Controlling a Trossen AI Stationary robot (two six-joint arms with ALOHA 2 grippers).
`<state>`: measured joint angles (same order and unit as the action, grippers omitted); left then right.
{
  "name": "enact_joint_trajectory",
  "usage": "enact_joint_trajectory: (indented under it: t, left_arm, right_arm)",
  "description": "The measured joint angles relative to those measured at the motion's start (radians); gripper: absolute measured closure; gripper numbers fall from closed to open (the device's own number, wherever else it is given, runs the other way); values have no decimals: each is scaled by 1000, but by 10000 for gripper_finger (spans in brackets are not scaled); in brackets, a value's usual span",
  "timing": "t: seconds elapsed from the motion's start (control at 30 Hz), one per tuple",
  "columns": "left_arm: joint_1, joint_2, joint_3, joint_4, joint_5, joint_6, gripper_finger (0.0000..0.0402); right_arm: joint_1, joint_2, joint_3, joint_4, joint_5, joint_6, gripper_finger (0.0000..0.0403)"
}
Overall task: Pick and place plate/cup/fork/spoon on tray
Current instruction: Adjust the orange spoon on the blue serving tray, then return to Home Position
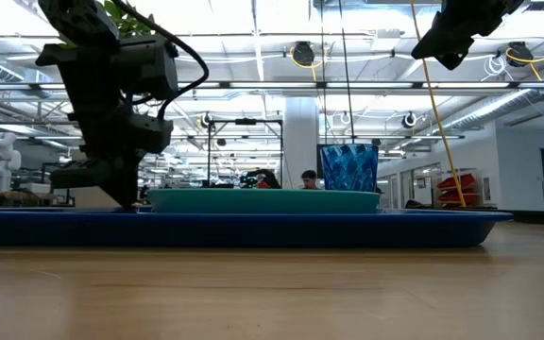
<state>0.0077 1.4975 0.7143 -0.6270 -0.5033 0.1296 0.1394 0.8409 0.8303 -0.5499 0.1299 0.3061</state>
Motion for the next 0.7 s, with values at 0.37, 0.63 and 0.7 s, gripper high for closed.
enact_joint_trajectory:
  t: [0.37, 0.63, 0.7]
  left_arm:
    - [7, 0, 0, 0, -13, 1, 320]
    - [-40, 0, 57, -97, -24, -11, 320]
    - [-56, 0, 95, -135, -38, -27, 320]
  right_arm:
    - [0, 0, 0, 0, 0, 0, 403]
    - [0, 0, 0, 0, 0, -3, 403]
    - [0, 0, 0, 0, 0, -4, 403]
